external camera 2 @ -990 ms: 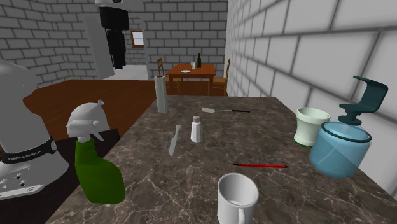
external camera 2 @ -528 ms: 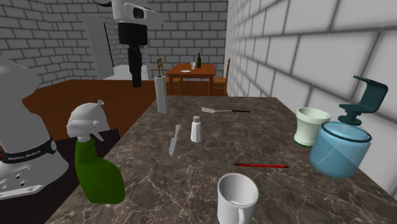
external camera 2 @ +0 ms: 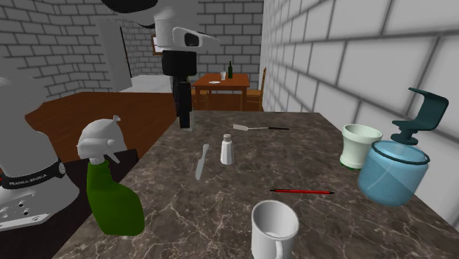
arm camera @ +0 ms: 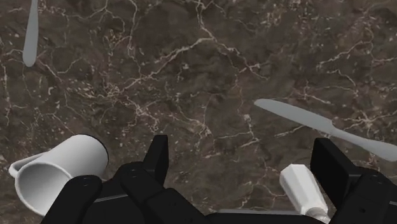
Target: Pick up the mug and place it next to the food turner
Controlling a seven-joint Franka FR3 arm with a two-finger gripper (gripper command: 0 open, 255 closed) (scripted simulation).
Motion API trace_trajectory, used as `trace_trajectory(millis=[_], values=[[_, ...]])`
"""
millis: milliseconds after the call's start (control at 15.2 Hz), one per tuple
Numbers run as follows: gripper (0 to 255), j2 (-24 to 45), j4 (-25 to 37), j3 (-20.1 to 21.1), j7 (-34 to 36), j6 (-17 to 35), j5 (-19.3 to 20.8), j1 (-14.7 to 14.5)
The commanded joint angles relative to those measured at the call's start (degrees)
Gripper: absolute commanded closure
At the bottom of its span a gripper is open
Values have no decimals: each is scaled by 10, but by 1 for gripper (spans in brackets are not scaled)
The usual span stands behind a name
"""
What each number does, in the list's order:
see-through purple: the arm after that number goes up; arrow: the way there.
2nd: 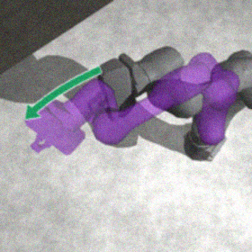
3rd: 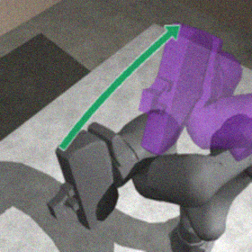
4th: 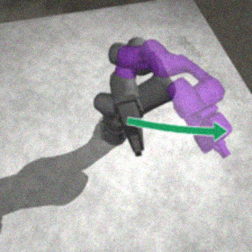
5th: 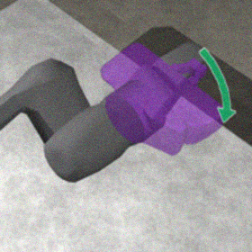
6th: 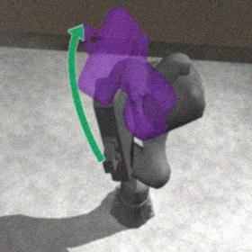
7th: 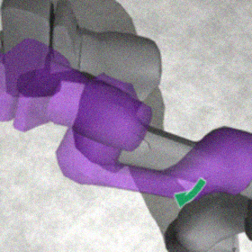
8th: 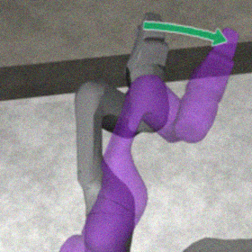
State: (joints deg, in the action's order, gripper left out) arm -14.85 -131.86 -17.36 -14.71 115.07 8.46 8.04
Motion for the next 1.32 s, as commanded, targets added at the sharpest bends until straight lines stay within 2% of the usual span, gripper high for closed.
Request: trace_trajectory(millis=[0,594,1122,1254], values=[[0,38,21,-15,-25,20,-4,4],[0,228,152,-58,-145,83,-70,35],[0,406,325,-52,-235,87,-142,100],[0,426,341,-48,-242,91,-148,108]])
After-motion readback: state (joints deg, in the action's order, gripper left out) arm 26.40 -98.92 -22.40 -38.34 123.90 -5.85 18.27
